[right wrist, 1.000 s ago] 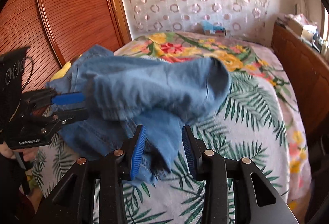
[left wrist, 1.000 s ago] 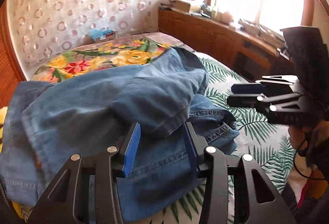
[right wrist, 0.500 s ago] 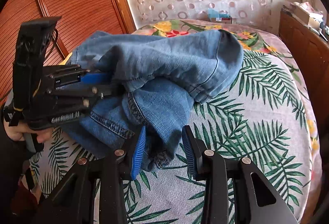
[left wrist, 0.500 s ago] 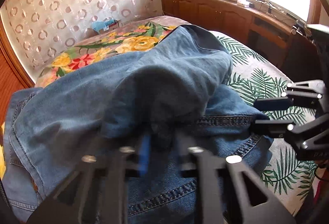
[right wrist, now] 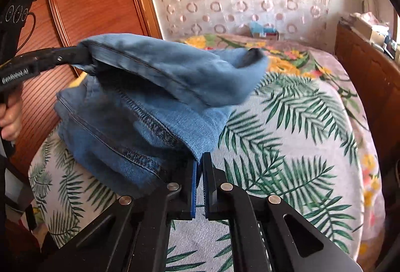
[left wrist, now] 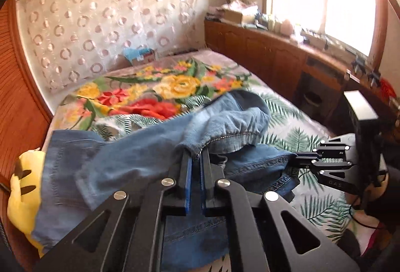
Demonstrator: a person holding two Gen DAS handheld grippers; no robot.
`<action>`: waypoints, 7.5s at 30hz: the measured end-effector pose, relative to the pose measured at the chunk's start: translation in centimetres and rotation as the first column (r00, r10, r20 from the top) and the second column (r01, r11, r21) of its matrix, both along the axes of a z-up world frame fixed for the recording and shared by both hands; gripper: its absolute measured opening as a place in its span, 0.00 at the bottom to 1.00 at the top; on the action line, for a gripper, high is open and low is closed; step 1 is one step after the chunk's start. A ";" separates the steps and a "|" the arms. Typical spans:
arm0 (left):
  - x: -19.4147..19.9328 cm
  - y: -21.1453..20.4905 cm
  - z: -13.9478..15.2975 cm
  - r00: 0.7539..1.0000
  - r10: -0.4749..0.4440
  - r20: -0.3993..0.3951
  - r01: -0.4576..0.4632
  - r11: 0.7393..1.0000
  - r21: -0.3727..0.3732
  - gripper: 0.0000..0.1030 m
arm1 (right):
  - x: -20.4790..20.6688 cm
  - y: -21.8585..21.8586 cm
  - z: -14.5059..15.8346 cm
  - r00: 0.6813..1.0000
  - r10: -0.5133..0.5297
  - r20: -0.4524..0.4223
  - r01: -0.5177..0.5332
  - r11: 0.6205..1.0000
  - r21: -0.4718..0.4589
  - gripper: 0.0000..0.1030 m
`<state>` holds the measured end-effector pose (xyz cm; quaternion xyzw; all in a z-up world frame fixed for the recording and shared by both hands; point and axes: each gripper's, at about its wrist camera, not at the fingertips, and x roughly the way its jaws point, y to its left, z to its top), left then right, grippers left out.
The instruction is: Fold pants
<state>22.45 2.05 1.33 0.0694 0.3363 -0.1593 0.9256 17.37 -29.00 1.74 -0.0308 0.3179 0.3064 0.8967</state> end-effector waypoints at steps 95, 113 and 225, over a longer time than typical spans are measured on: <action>-9.1 12.4 -8.9 0.968 0.232 -0.092 -0.246 0.951 -0.190 0.75 | 11.8 22.2 2.8 0.965 0.237 -0.112 -0.247 0.965 -0.085 0.43; -8.8 14.5 -10.3 0.948 0.301 -0.105 -0.314 0.938 -0.148 0.75 | 12.6 28.1 6.4 0.969 0.242 -0.050 -0.244 0.969 -0.049 0.06; -11.3 7.0 -8.5 0.967 0.245 -0.063 -0.250 0.965 -0.085 0.58 | -2.4 3.3 3.7 0.999 -0.014 0.033 0.010 0.995 0.096 0.11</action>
